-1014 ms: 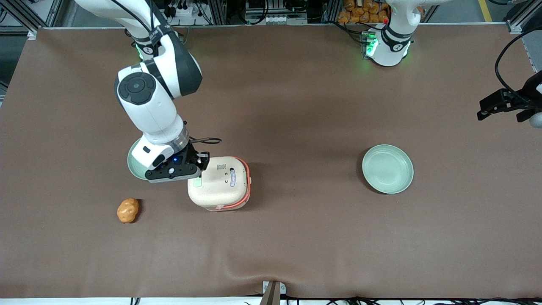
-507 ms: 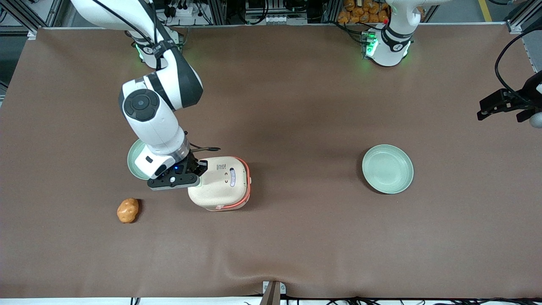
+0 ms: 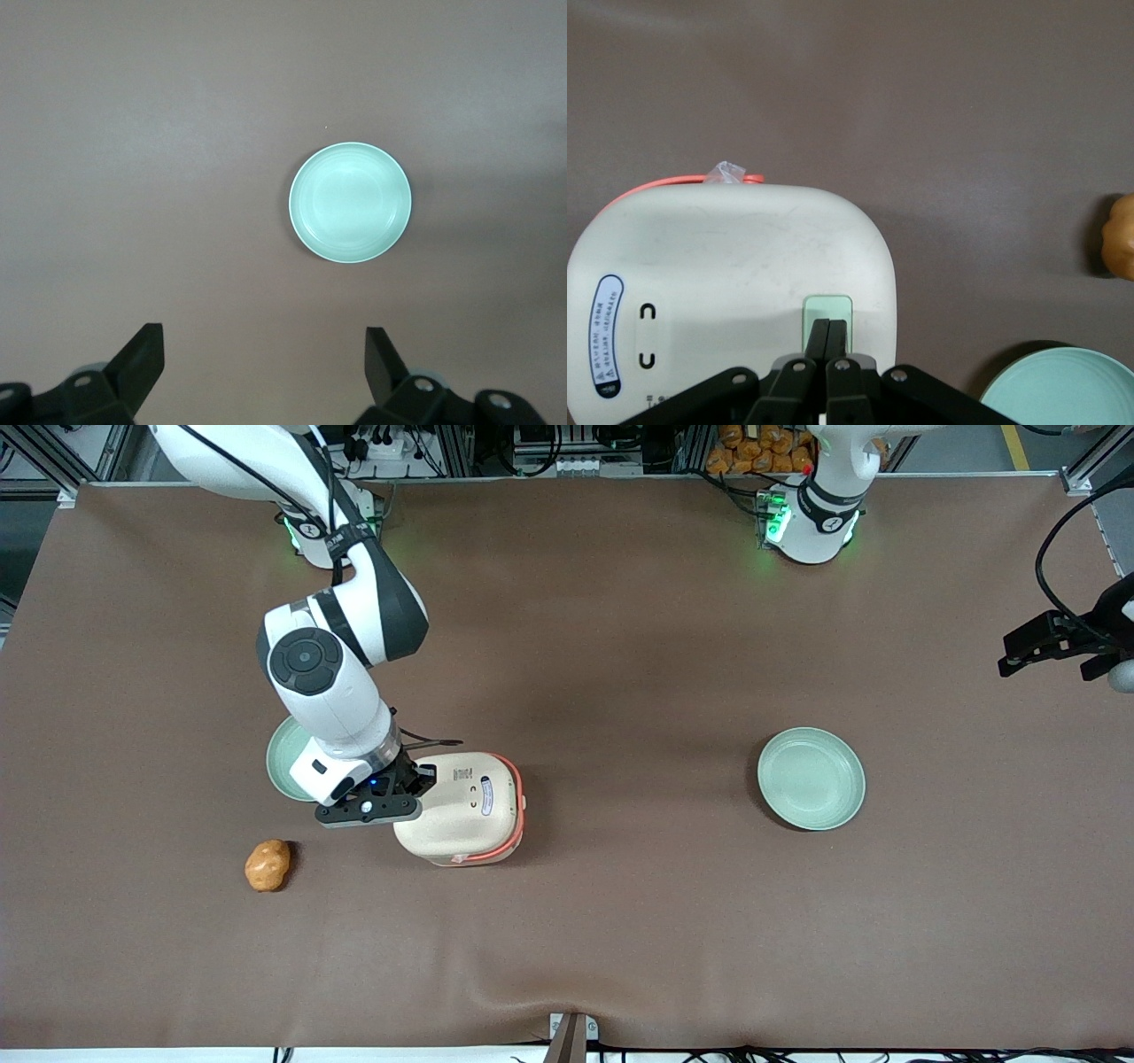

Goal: Press rice cooker button with right arm
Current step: 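Press down on the green button with the closed right gripper fingertips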

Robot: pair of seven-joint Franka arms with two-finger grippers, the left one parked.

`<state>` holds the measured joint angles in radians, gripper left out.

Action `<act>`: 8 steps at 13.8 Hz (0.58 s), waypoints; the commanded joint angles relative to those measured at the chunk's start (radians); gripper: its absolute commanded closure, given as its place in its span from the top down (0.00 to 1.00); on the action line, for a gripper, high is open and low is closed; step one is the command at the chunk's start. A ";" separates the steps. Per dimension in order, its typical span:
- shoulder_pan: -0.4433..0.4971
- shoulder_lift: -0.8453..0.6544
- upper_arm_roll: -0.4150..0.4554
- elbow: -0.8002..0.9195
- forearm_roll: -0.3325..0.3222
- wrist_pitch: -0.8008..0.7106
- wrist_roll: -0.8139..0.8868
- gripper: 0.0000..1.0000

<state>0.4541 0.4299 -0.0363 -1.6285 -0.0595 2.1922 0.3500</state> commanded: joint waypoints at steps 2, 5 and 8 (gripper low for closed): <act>-0.012 -0.002 0.012 -0.010 -0.011 0.003 0.020 0.00; -0.009 0.013 0.010 -0.010 -0.011 0.008 0.020 0.00; -0.009 0.018 0.010 -0.010 -0.011 0.008 0.020 0.00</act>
<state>0.4539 0.4425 -0.0363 -1.6394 -0.0595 2.1922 0.3500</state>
